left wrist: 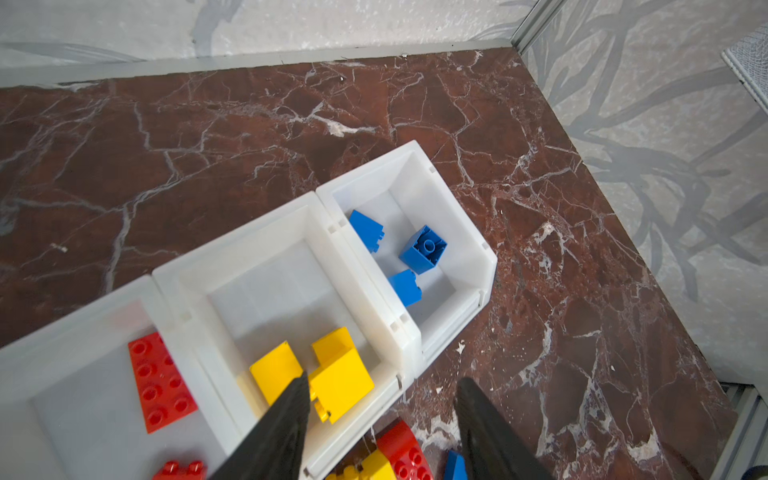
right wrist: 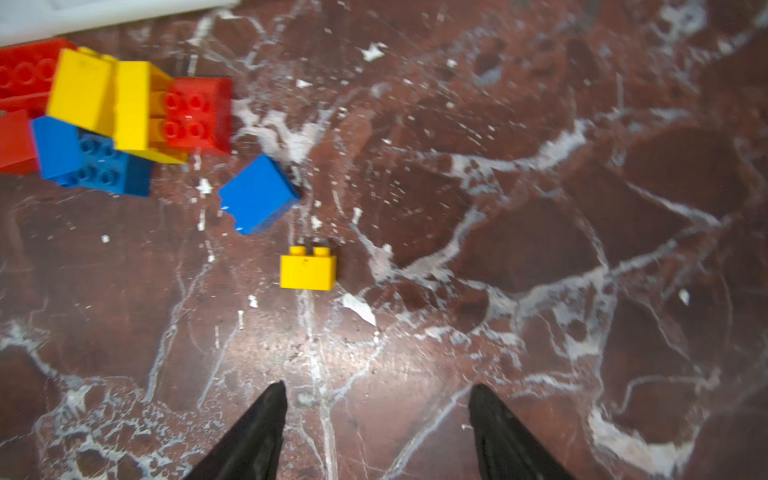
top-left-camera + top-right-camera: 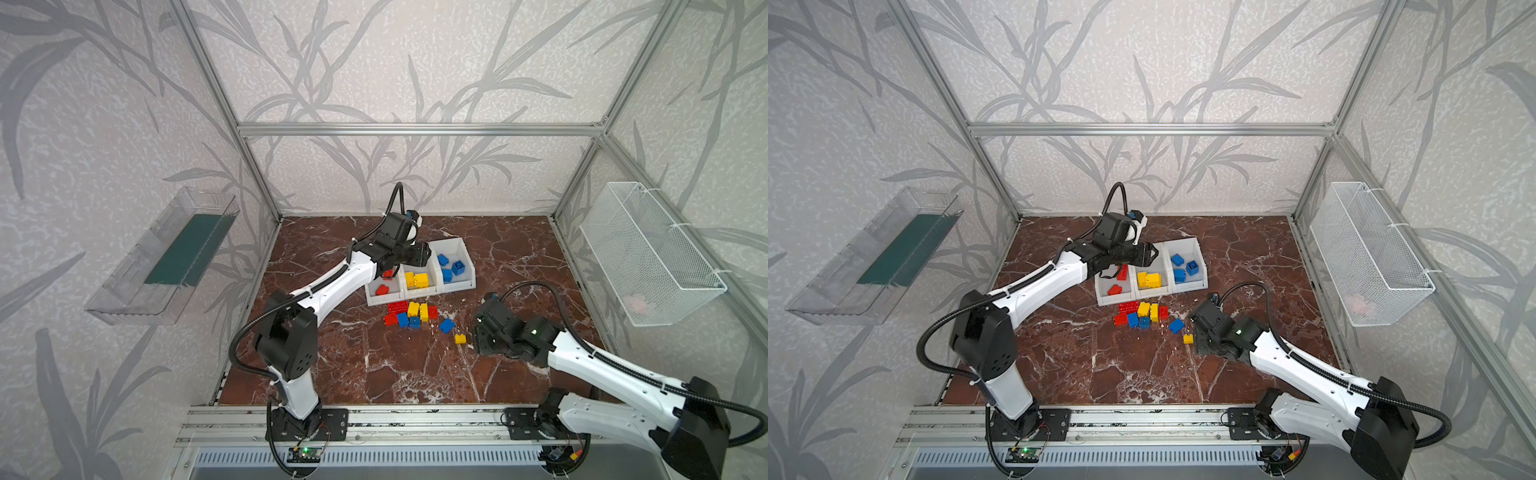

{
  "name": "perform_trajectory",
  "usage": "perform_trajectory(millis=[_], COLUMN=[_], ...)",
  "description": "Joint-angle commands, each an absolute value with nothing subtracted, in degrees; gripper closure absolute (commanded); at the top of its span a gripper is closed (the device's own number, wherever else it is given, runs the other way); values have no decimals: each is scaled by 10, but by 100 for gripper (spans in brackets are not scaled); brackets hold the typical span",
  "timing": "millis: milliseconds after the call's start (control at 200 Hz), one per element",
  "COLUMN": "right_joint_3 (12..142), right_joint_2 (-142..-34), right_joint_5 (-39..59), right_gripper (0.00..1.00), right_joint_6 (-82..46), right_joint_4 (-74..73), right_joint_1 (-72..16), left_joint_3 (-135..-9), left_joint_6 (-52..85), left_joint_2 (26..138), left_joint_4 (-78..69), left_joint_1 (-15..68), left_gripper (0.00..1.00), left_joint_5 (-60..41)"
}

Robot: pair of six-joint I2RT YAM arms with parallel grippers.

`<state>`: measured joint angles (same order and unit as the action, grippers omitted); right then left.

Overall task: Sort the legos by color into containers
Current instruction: 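Grasp a blue brick near the pile with the right gripper while the left arm withdraws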

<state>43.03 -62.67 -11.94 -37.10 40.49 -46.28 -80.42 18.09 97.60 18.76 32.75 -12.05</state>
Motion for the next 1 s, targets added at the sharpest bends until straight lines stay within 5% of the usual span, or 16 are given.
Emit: perform_trajectory(millis=[0, 525, 995], right_joint_3=[462, 583, 622], right_joint_2=[-652, -902, -1007], right_joint_5=[-94, 0, -14], right_gripper=[30, 30, 31], right_joint_6=[-256, -114, -112], right_joint_4=[335, 317, 320], right_joint_1=[-458, -426, -411], left_joint_3=[-744, -512, -454], left_joint_6=[196, 257, 266], left_joint_2=[916, 706, 642], left_joint_4=[178, 173, 190], left_joint_1=[324, 315, 311], left_gripper=[40, 38, 36], left_joint_5=[-105, -38, -9])
